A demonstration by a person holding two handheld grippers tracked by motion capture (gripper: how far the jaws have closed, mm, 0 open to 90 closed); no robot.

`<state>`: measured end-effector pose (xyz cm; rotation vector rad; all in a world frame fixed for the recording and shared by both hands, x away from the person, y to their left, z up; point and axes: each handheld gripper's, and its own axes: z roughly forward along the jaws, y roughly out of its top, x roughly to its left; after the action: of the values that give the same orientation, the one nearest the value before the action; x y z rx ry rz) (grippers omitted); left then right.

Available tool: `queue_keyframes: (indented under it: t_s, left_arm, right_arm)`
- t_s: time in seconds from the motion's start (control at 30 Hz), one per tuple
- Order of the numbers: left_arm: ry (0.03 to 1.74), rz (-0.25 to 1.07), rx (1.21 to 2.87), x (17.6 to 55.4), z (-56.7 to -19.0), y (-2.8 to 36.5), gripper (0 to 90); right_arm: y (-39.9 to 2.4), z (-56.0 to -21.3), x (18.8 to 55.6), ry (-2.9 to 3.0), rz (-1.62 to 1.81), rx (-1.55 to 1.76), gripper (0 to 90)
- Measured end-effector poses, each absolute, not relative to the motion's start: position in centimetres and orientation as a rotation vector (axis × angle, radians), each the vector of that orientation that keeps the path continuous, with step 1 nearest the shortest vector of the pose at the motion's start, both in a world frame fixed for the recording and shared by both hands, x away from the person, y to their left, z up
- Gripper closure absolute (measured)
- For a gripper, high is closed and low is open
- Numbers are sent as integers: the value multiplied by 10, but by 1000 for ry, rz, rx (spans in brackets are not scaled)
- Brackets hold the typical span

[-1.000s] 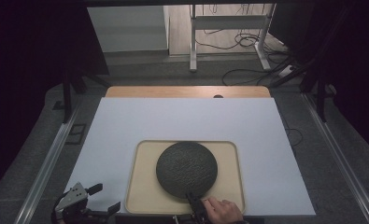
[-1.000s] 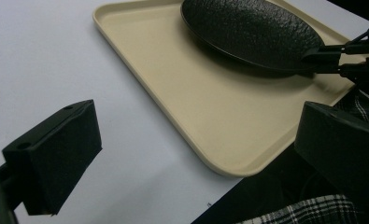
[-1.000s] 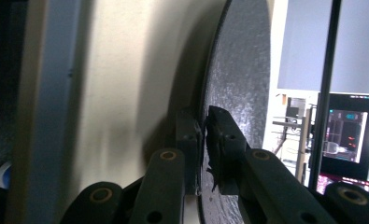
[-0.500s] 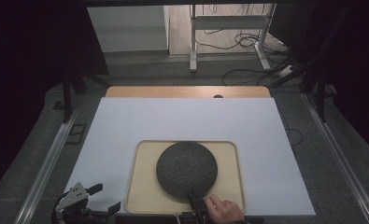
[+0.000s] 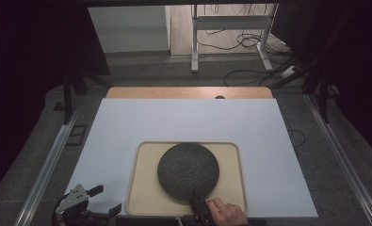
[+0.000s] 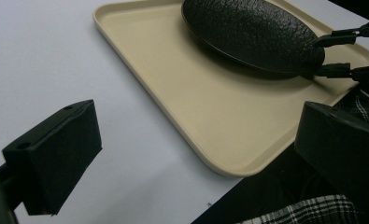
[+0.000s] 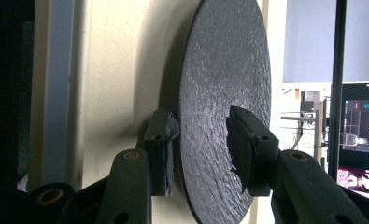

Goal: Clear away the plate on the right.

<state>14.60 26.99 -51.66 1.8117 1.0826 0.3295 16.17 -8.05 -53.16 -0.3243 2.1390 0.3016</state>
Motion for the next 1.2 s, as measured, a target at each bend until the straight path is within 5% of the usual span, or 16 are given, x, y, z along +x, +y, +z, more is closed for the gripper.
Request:
queue_keyframes:
  t_s: [1.2]
  left_arm:
    - [1081, 327, 1818, 146, -517, 270, 2]
  right_arm:
    - [-100, -509, 175, 2211, 450, -162, 407]
